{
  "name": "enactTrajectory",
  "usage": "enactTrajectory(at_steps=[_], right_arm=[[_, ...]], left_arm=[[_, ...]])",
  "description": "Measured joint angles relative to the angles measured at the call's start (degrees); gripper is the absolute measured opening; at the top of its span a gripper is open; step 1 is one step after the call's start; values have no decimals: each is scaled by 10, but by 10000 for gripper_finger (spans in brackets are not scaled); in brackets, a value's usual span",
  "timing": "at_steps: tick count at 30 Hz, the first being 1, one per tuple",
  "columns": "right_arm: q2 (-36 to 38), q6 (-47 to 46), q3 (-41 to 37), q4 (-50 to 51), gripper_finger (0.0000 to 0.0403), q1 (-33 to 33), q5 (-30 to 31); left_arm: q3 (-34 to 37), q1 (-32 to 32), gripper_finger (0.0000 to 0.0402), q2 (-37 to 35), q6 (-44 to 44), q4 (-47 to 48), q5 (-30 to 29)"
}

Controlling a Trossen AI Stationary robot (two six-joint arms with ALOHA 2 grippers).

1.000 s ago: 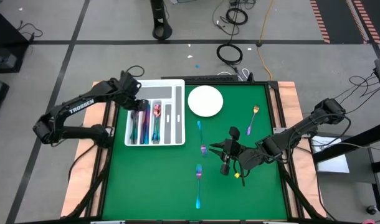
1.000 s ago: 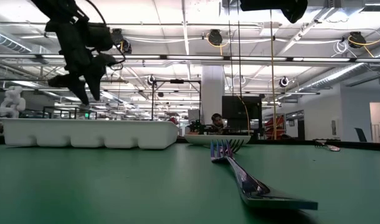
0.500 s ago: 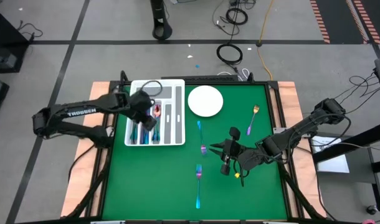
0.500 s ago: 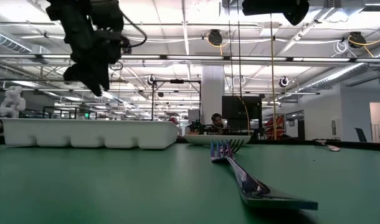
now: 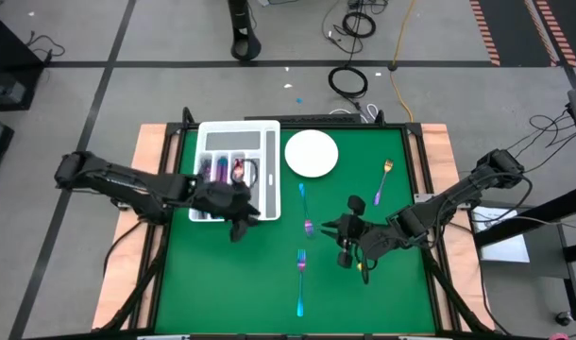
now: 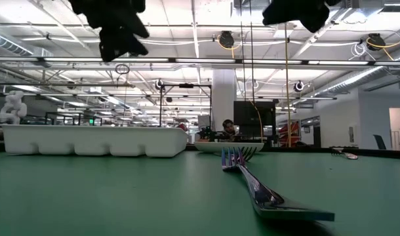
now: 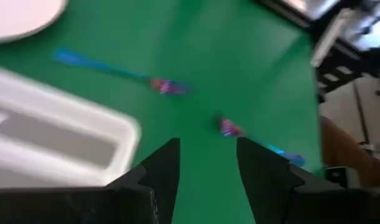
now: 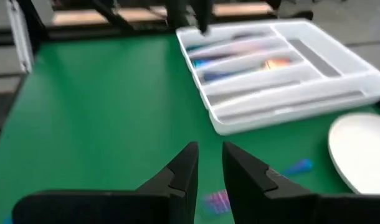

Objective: Sort silverware
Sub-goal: Put the blue fork into the silverware tray

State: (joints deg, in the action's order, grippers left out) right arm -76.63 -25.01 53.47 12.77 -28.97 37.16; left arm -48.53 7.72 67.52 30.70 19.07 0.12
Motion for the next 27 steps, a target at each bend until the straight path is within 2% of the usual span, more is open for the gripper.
enactTrajectory(at_steps=[4, 7, 11, 17, 20, 23, 27], right_arm=[[14, -60, 0, 89, 64, 0, -9], [32, -155, 0, 182, 64, 0, -12], [53, -279, 0, 306, 63, 9, 27], [66, -496, 0, 540, 51, 91, 34], [63, -583, 0, 599, 44, 143, 34], [58, -606, 0, 608, 45, 196, 30], [57, -539, 0, 596, 59, 266, 33]], left_arm=[[0, 43, 160, 48, -11, -59, -12], [0, 64, 160, 89, -36, -112, -21], [0, 72, 160, 135, -89, -180, -26], [0, 70, 160, 180, -154, -284, -27], [0, 70, 160, 185, -175, -312, -27], [0, 70, 160, 187, -176, -317, -26], [0, 73, 160, 187, -176, -315, -13]])
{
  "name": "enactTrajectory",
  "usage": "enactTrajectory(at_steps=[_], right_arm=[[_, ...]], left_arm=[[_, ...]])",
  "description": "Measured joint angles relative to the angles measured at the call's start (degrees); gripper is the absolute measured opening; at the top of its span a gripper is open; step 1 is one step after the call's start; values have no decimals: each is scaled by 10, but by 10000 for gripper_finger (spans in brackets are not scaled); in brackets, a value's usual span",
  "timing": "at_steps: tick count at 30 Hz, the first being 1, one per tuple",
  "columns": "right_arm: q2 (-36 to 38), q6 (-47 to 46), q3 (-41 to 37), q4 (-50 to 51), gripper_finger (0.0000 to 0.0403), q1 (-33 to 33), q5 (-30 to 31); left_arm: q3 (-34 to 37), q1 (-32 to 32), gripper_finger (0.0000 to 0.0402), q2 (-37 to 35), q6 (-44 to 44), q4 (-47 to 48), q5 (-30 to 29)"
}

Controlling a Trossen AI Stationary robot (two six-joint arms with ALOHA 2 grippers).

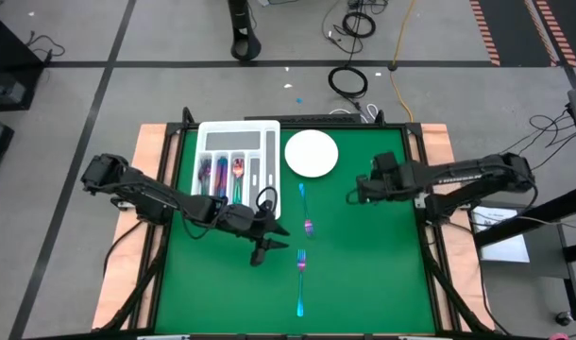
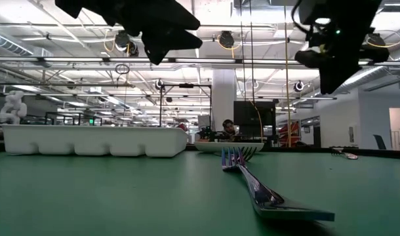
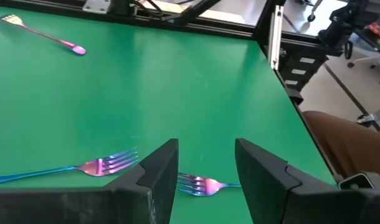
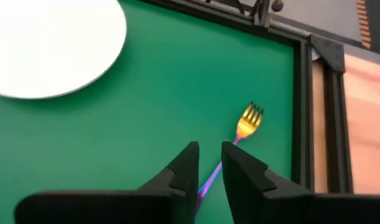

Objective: Sort silverware
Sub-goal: Put the blue fork into the silverware tray

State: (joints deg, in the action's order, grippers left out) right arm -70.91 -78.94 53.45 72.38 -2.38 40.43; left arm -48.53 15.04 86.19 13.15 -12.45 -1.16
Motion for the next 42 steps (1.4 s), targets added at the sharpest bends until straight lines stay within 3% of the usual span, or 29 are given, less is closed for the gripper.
enactTrajectory(at_steps=[4, 12, 16, 20, 29, 42], right_arm=[[0, 81, 0, -36, 84, 58, -8], [0, 170, -34, -61, 126, 212, -123], [1, 224, -93, -145, 135, 278, -195], [1, 255, -149, -239, 134, 322, -229], [1, 266, -231, -327, 133, 373, -243], [3, 267, -275, -396, 117, 376, -262]], left_arm=[[0, 7, 160, 0, 0, 4, 2], [0, 21, 160, 0, 0, 5, 2], [0, 23, 160, 0, 0, 6, 1], [0, 23, 160, 0, -1, 11, 0], [0, 23, 160, 0, -1, 10, -2], [0, 23, 160, 0, -2, 9, -7]])
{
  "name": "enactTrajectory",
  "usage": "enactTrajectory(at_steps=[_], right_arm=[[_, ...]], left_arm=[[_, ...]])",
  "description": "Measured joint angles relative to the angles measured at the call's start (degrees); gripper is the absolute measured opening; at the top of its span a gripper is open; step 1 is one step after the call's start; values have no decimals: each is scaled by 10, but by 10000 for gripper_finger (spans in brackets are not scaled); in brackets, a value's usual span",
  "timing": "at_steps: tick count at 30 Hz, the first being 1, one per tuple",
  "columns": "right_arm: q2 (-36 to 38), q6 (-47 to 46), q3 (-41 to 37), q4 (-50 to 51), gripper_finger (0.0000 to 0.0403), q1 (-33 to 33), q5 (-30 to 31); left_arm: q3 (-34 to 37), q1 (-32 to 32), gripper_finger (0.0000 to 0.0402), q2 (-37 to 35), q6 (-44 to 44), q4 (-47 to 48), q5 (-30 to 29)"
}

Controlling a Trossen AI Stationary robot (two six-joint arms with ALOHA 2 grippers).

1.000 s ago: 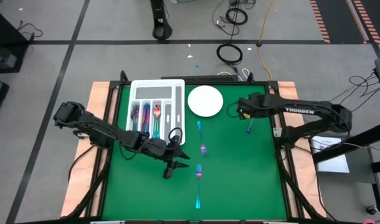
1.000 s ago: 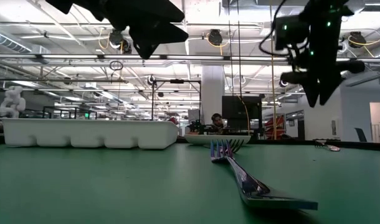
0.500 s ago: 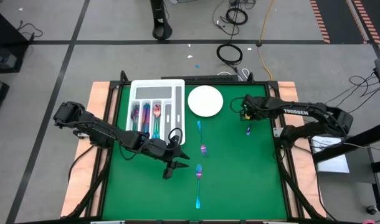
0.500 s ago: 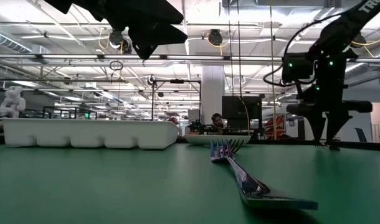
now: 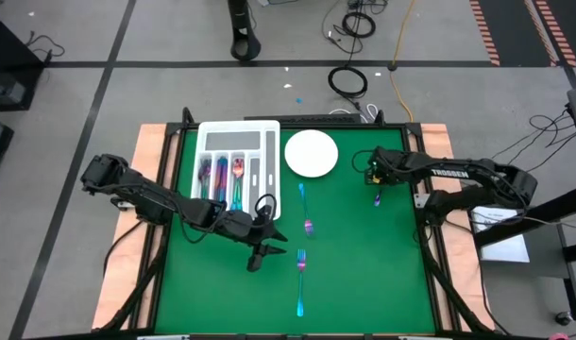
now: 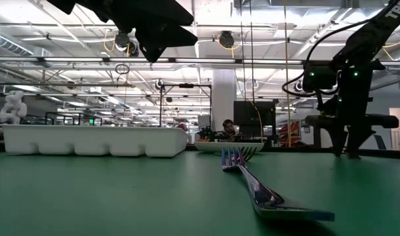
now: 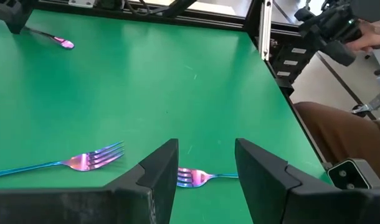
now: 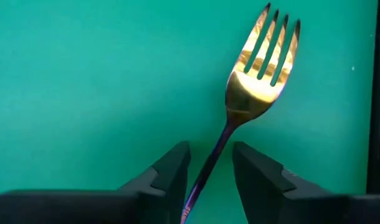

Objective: Sort silverware
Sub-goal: Put the blue fork into the silverware tray

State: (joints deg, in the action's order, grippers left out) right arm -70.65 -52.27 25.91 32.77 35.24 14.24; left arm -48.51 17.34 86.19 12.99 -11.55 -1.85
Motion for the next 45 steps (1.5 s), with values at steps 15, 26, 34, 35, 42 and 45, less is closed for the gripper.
enactTrajectory(at_steps=[15, 26, 34, 35, 42, 45], right_arm=[[-1, 22, -1, -18, 6, -1, 0], [61, 46, -4, -53, 1, 0, -15], [171, 65, -3, -207, 1, -32, -148], [183, 69, -3, -232, 1, -41, -163], [226, 99, -3, -420, 0, -142, -249], [226, 102, -3, -494, 0, -198, -252]], left_arm=[[0, 0, 160, 0, 2, 0, 0], [0, 2, 160, 0, 0, -56, 28], [0, 16, 160, 2, -30, -142, 46], [0, 19, 160, 6, -31, -155, 46], [0, 33, 160, 77, -30, -286, 90], [1, 34, 160, 116, -28, -356, 124]])
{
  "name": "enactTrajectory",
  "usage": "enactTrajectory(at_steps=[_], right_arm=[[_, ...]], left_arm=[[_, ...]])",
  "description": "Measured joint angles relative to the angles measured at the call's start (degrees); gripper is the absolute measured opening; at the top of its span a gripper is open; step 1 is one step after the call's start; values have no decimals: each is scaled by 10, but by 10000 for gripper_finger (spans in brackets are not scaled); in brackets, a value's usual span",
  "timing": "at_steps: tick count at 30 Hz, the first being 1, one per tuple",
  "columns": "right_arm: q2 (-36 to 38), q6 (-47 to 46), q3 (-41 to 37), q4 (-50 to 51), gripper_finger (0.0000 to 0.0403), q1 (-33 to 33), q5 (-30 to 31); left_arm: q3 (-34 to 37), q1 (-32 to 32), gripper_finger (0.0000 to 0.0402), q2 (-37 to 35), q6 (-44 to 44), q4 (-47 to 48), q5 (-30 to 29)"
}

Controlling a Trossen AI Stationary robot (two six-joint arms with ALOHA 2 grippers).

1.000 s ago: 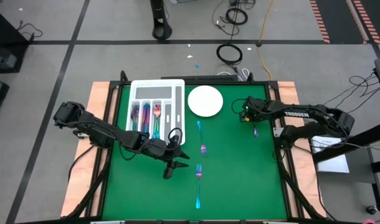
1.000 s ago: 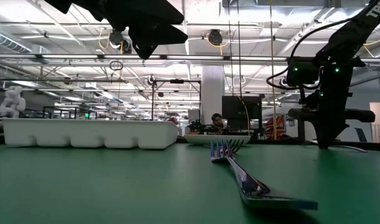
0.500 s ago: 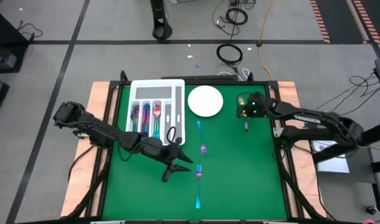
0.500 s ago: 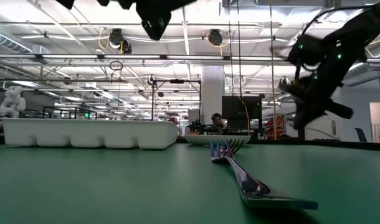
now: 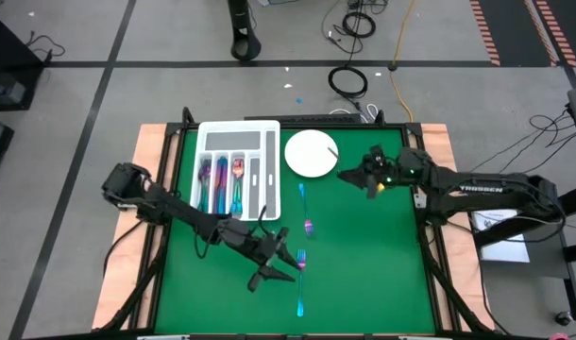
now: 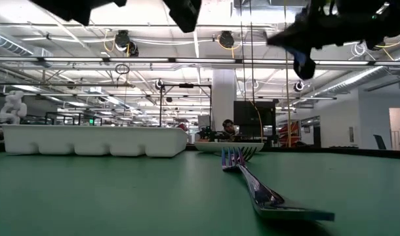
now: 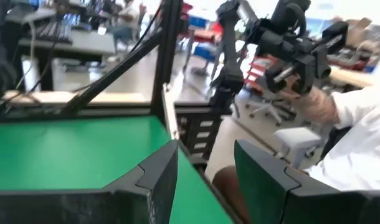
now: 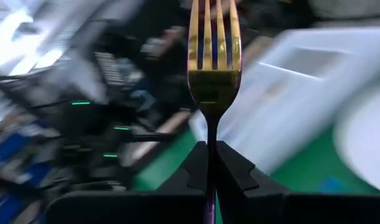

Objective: Sort silverware
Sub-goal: Put the blue fork into the silverware tray

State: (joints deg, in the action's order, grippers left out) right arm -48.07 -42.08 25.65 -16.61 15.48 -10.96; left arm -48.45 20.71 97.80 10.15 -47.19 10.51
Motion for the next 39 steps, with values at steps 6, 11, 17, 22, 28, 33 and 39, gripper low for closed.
enactTrajectory(at_steps=[6, 11, 17, 22, 28, 33, 39], right_arm=[[-18, 38, 0, -134, 0, -105, 3], [-61, 84, 0, -276, 0, -186, 3], [-131, 127, 1, -377, 0, -248, 5], [-196, 153, 1, -451, 0, -277, 5], [-263, 163, 31, -492, 0, -304, 4], [-316, 182, 88, -485, 0, -323, 0], [-356, 203, 127, -473, 0, -341, -14]], left_arm=[[0, -2, 160, 43, -3, -117, 10], [0, -14, 160, 48, -4, -191, 11], [-6, -40, 160, 48, 47, -215, 11], [-23, -56, 160, 48, 80, -210, 11], [-33, -61, 160, 48, 75, -191, 15], [-43, -62, 160, 57, 75, -182, 15], [-45, -61, 160, 57, 75, -183, 33]])
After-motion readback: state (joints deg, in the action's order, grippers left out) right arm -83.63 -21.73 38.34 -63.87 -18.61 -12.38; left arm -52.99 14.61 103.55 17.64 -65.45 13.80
